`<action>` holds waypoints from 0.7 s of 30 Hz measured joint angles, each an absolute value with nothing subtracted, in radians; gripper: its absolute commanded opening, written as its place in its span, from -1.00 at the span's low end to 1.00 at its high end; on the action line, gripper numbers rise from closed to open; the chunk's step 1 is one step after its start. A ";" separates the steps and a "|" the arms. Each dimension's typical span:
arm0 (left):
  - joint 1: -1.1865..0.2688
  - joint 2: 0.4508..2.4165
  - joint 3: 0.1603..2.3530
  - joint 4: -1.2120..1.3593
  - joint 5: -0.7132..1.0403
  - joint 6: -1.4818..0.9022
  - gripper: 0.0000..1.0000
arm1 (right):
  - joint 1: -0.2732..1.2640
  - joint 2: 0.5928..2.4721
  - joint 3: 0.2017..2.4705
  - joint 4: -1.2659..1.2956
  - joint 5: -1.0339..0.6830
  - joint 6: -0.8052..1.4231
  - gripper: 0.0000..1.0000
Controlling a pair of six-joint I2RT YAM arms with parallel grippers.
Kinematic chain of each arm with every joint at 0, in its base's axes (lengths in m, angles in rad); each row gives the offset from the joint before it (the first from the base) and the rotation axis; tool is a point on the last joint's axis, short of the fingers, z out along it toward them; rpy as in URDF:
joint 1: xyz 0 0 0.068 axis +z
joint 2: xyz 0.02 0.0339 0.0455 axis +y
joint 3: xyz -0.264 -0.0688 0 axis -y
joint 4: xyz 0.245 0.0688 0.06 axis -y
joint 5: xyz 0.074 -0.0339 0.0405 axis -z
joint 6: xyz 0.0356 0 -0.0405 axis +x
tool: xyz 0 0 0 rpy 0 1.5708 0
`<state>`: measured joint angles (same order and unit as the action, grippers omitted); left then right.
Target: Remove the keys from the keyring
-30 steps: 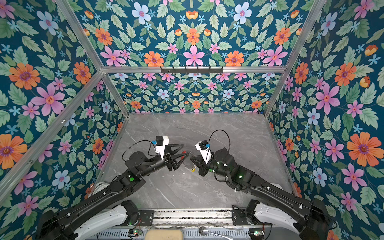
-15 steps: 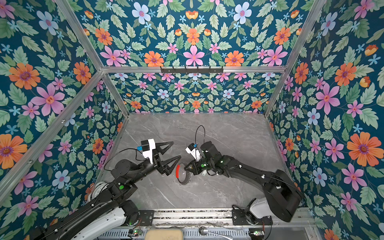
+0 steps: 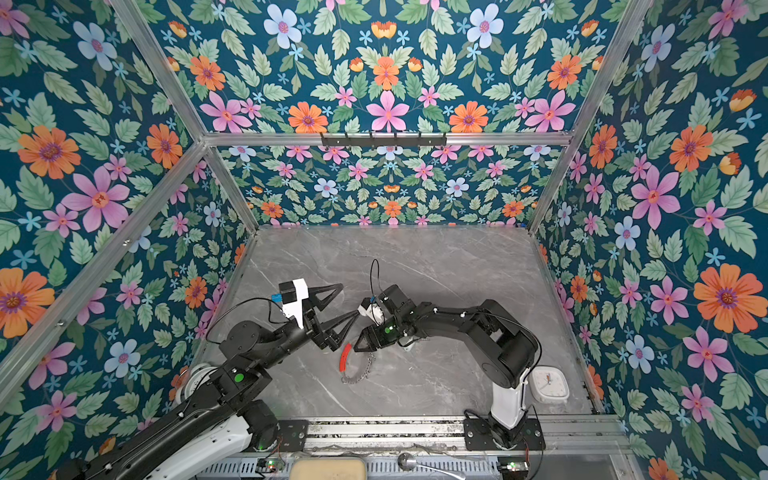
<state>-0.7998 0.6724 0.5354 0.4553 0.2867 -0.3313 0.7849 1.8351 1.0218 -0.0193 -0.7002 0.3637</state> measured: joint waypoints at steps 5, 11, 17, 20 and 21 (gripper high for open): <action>-0.800 0.669 0.536 0.433 0.233 -0.315 1.00 | 0.824 1.761 1.004 -0.075 -0.535 0.336 0.99; -0.800 0.680 0.538 0.395 0.127 -0.284 1.00 | 0.849 1.630 0.936 -0.079 -0.376 0.321 0.99; -0.800 0.711 0.558 0.367 -0.031 -0.207 1.00 | 0.867 1.400 0.790 -0.003 -0.234 0.326 0.98; -0.796 0.752 0.551 0.387 -0.152 -0.133 0.99 | 0.865 1.263 0.723 0.028 -0.127 0.333 0.99; -0.790 0.775 0.542 0.409 -0.203 -0.102 1.00 | 0.865 1.222 0.707 0.036 -0.096 0.333 0.99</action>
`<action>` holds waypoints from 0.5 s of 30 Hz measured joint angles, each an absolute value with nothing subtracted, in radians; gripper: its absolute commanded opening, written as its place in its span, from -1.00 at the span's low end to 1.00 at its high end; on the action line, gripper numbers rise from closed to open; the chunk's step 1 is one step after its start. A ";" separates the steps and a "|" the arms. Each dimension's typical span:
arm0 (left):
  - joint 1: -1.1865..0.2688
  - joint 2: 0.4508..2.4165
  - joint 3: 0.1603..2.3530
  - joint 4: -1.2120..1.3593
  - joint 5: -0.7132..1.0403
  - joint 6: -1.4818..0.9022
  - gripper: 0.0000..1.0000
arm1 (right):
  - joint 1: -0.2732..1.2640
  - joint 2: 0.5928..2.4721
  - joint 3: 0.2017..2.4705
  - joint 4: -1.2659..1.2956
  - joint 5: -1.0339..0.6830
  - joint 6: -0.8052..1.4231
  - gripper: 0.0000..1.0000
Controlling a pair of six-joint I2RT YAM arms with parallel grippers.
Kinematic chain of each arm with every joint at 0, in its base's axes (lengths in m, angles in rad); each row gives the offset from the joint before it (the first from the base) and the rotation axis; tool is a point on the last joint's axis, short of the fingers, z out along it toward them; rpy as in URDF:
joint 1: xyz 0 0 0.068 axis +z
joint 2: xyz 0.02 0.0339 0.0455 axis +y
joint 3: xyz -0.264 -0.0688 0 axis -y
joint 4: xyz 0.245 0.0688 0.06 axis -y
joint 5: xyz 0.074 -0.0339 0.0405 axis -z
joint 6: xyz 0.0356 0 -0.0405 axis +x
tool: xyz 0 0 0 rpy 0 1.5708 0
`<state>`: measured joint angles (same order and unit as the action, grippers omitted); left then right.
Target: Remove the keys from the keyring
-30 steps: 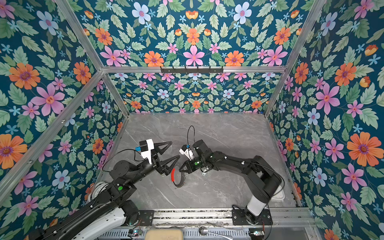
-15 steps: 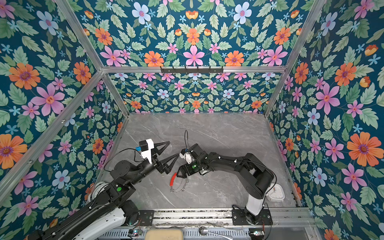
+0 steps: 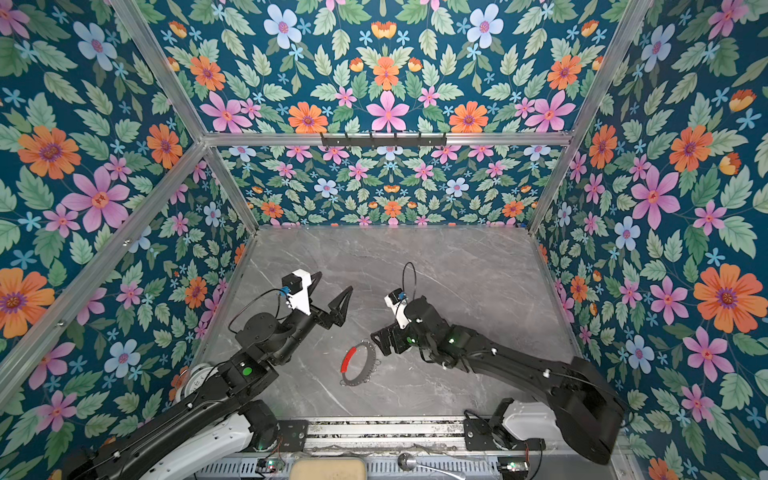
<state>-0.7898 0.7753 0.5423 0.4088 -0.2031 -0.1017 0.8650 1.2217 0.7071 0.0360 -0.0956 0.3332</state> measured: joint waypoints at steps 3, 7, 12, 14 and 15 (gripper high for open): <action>-0.746 0.855 0.510 0.480 -0.361 -0.033 1.00 | 0.867 1.119 0.674 0.049 -0.001 0.333 0.99; -0.620 1.003 0.501 0.574 -0.505 0.037 1.00 | 0.867 1.037 0.657 0.048 0.112 0.333 0.99; -0.412 1.207 0.491 0.617 -0.546 0.054 1.00 | 0.861 0.972 0.664 0.026 0.251 0.340 0.99; -0.354 1.259 0.461 0.648 -0.545 0.050 1.00 | 0.850 0.948 0.670 0.013 0.286 0.340 0.99; -0.327 1.288 0.441 0.673 -0.537 0.046 1.00 | 0.839 0.934 0.670 0.005 0.297 0.340 0.99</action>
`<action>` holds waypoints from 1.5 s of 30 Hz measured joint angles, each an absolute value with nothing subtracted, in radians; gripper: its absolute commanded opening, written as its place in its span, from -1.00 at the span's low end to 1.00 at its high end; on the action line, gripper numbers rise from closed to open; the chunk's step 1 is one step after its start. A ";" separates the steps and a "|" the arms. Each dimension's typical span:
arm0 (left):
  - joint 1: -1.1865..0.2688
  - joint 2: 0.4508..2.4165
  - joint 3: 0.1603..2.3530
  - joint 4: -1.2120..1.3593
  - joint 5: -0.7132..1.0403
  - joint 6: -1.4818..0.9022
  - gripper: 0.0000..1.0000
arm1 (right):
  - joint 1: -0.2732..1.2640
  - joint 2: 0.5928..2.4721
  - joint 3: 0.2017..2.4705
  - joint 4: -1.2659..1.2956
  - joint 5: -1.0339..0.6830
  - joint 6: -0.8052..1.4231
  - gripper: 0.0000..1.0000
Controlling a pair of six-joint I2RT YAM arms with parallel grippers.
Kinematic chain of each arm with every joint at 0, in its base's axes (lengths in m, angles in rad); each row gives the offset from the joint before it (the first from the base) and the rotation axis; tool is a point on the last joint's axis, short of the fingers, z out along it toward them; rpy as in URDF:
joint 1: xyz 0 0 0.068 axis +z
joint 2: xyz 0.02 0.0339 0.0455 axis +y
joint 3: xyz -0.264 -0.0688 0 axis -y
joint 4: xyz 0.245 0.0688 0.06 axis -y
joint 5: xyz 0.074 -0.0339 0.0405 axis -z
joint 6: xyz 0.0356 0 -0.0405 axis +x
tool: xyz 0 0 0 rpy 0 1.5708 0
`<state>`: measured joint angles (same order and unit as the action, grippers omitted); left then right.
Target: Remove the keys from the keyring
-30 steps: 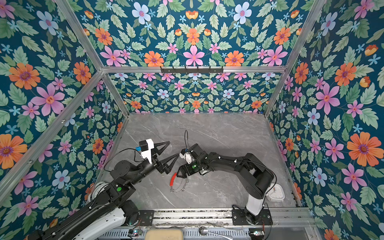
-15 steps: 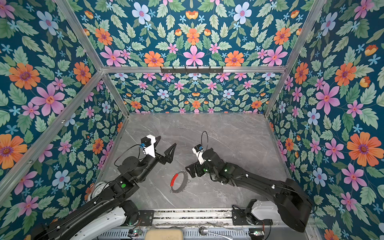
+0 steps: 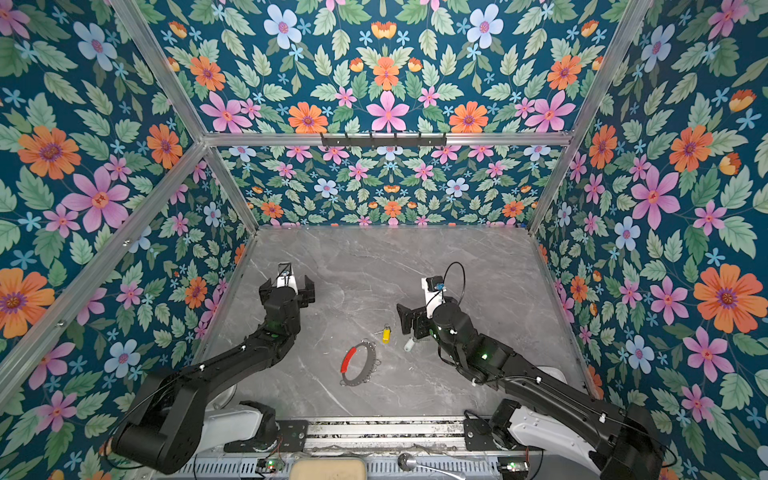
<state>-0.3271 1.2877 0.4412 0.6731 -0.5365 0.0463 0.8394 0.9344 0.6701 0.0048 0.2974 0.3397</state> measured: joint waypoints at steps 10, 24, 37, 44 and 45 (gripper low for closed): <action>-0.210 1.514 0.283 1.043 -0.422 0.087 0.99 | 0.706 0.807 0.620 -0.048 0.346 0.351 0.99; -0.028 1.615 0.281 1.214 -0.112 0.025 1.00 | 0.244 0.805 0.401 0.233 0.410 0.168 0.99; -0.023 1.617 0.281 1.229 -0.104 0.003 1.00 | 0.110 1.170 0.259 0.613 0.366 0.094 0.99; -0.023 1.617 0.281 1.234 -0.101 0.003 1.00 | 0.074 1.373 0.265 0.821 0.285 0.049 0.98; -0.023 1.617 0.281 1.234 -0.101 0.003 1.00 | 0.067 1.398 0.265 0.838 0.268 0.049 0.99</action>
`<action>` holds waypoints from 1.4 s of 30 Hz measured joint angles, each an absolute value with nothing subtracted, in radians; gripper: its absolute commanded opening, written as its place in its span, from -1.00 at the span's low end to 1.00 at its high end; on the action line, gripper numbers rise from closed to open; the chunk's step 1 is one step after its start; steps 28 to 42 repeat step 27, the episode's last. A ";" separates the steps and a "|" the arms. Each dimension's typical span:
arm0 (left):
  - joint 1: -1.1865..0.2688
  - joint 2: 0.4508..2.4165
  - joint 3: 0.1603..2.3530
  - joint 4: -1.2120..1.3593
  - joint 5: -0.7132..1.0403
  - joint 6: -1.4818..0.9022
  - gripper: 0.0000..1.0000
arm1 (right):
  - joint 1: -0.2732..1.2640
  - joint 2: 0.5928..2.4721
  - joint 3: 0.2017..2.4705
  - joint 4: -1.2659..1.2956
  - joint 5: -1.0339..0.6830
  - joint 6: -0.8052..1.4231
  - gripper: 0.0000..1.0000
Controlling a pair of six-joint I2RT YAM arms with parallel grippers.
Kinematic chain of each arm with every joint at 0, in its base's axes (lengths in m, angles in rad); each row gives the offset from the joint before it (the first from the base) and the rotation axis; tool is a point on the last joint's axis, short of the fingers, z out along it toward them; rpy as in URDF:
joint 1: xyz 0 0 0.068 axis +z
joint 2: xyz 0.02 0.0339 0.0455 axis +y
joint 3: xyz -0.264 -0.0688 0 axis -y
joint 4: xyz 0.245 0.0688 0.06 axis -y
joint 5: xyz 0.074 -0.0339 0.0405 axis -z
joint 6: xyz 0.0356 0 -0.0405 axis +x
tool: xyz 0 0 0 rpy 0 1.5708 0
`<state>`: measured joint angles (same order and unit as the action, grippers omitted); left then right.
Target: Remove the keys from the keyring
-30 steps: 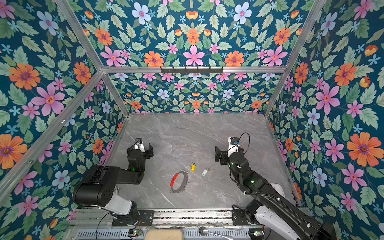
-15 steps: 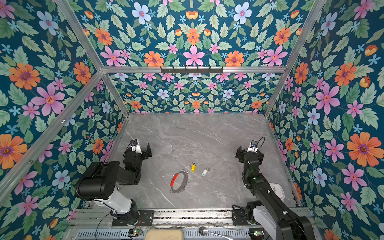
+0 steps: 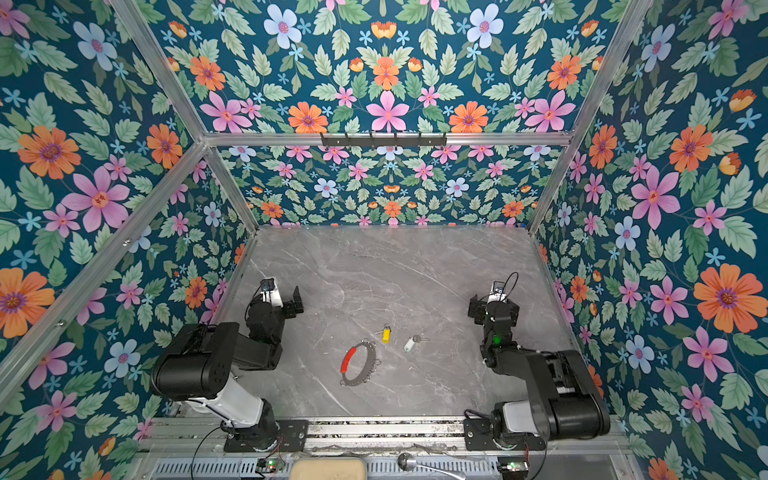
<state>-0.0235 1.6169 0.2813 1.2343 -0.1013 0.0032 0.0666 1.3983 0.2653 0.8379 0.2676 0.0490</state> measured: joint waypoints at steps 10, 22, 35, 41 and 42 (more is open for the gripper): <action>-0.023 1.617 0.281 1.235 -0.101 0.003 1.00 | -0.002 1.445 0.298 0.887 0.200 0.076 0.99; -0.023 1.618 0.281 1.235 -0.101 0.003 1.00 | -0.002 1.443 0.298 0.881 0.184 0.076 0.99; -0.023 1.618 0.282 1.234 -0.101 0.003 1.00 | -0.002 1.443 0.298 0.881 0.183 0.077 0.99; -0.023 1.618 0.282 1.234 -0.101 0.003 1.00 | -0.002 1.443 0.298 0.881 0.183 0.077 0.99; -0.023 1.618 0.282 1.234 -0.101 0.003 1.00 | -0.002 1.443 0.298 0.881 0.183 0.077 0.99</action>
